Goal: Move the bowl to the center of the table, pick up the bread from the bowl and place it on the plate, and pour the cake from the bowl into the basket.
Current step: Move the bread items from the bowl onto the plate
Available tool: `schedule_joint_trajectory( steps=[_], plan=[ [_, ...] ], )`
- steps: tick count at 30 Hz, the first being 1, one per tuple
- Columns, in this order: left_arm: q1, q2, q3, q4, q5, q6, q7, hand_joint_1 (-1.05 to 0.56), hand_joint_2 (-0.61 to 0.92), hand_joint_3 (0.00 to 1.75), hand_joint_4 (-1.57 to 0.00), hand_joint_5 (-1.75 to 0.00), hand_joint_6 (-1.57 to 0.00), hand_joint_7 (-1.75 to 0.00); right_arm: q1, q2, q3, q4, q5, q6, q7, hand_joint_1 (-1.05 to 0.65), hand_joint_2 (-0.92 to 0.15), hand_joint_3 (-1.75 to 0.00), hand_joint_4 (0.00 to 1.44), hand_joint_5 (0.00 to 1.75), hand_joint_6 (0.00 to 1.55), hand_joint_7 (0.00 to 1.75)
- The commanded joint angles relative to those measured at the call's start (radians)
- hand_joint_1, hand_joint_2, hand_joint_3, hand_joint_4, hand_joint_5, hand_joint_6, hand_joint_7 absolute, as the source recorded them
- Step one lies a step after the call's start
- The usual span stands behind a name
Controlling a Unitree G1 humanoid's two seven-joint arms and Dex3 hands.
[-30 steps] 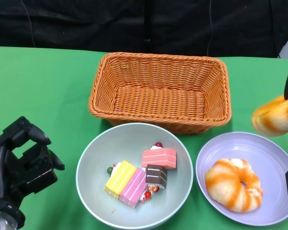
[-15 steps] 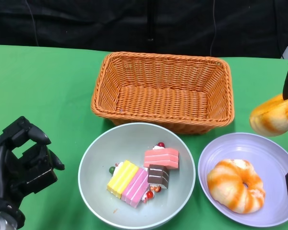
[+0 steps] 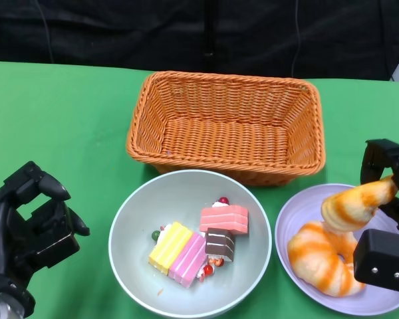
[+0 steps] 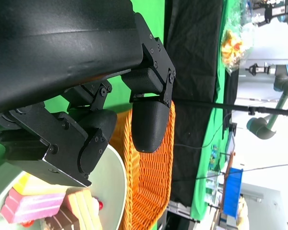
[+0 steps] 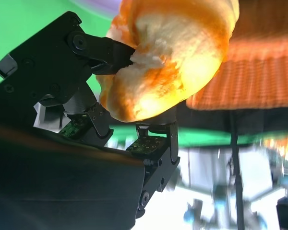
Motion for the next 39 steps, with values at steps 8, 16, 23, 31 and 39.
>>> schedule_joint_trajectory(
  steps=[8, 16, 23, 31, 39],
  plan=[
    [-0.002, 0.01, 0.006, -0.005, 0.006, 0.005, 0.016, 0.13, 0.57, 1.36, -0.86, -1.75, -0.72, -1.7, -0.035, -0.009, 0.021, 0.045, 0.008, 0.037, -0.057, -0.17, -0.62, -0.86, 0.88, 1.75, 0.7, 1.61],
    [0.001, 0.009, 0.002, -0.007, 0.014, -0.002, 0.015, 0.12, 0.57, 1.36, -0.85, -1.75, -0.72, -1.7, -0.071, 0.027, 0.071, 0.104, 0.014, 0.087, -0.09, -0.17, -0.61, -0.9, 0.87, 1.75, 0.64, 1.74],
    [0.0, 0.009, 0.005, -0.008, 0.007, 0.003, 0.013, 0.12, 0.56, 1.37, -0.86, -1.75, -0.73, -1.71, -0.082, 0.025, 0.084, 0.11, 0.019, 0.102, -0.095, -0.17, -0.64, -0.82, 0.86, 1.75, 0.62, 1.75],
    [0.0, 0.011, 0.005, -0.005, 0.009, -0.002, 0.01, 0.12, 0.55, 1.37, -0.86, -1.75, -0.73, -1.71, -0.11, 0.036, 0.111, 0.153, 0.021, 0.119, -0.12, -0.16, -0.64, -0.76, 0.84, 1.75, 0.6, 1.75],
    [0.001, 0.009, 0.005, -0.012, 0.006, 0.006, 0.015, 0.12, 0.55, 1.37, -0.87, -1.75, -0.73, -1.71, -0.142, 0.046, 0.132, 0.186, 0.026, 0.144, -0.127, -0.18, -0.76, -0.57, 0.85, 1.75, 0.63, 1.69]
  ],
)
